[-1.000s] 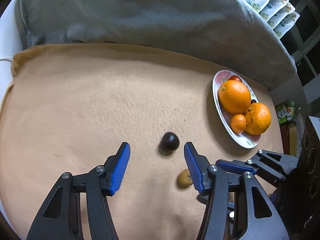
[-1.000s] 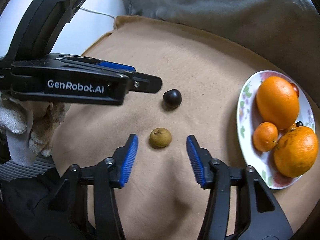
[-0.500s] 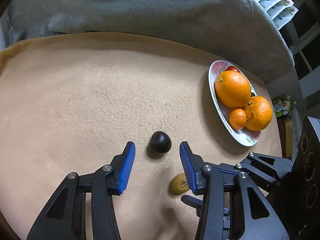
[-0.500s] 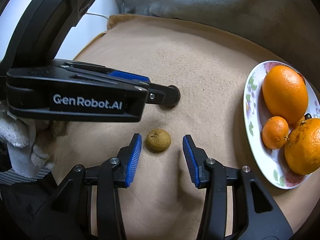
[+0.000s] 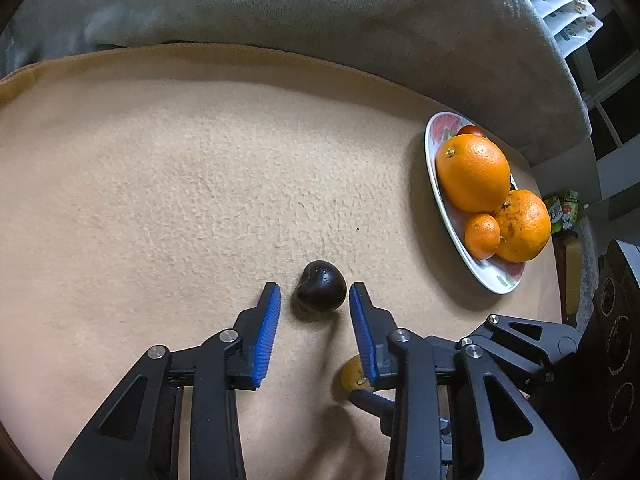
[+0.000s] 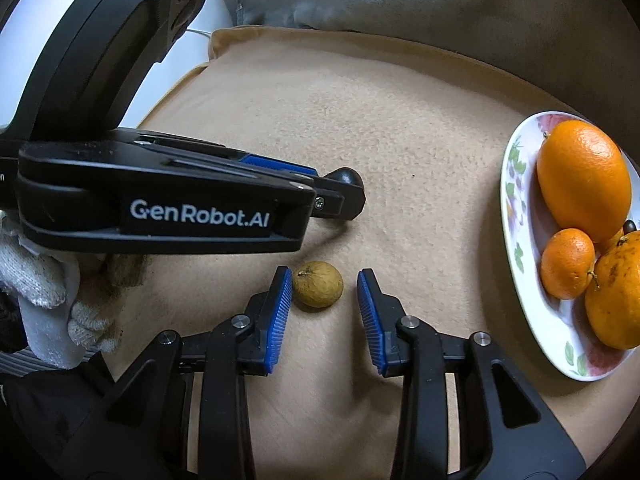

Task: Organize fruits
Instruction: 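Close the left tool on the dark plum while the right tool closes on the brown fruit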

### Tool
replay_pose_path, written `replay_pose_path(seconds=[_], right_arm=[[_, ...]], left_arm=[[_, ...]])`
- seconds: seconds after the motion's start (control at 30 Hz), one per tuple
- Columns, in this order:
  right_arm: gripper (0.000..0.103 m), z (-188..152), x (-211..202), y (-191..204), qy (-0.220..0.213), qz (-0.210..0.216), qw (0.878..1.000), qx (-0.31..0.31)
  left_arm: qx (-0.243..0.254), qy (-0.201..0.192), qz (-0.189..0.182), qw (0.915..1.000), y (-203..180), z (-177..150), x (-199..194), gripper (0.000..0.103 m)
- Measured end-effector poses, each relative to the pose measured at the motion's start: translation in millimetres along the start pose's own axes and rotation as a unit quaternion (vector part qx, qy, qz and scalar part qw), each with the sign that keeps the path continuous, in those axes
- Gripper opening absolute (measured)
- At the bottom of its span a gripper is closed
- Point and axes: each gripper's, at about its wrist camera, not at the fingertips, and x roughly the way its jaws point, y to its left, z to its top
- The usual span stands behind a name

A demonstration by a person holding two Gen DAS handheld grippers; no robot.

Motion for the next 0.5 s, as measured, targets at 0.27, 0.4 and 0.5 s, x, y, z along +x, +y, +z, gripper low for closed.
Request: replay_pose_path(seconds=[0.27,0.4,0.5], right_arm=[[0.035,0.7,1.0,0.2,0.001,0.005,1.0,0.002],[0.035,-0.9,0.6,0.5,0.002,0.008,1.0,0.002],[0.034,-0.5,0.7,2.0,0.001,0.012,1.0,0.001]], left_arm=[[-0.006,0.0,-0.012,0.9999,2.9,3.9,-1.9,0.025],[-0.008,-0.002,-0.013,0.9999,-3.8,4.2,3.9,0.024],[-0.009,-0.004,-0.014,0.9999,-3.4,3.1,4.1,0.024]])
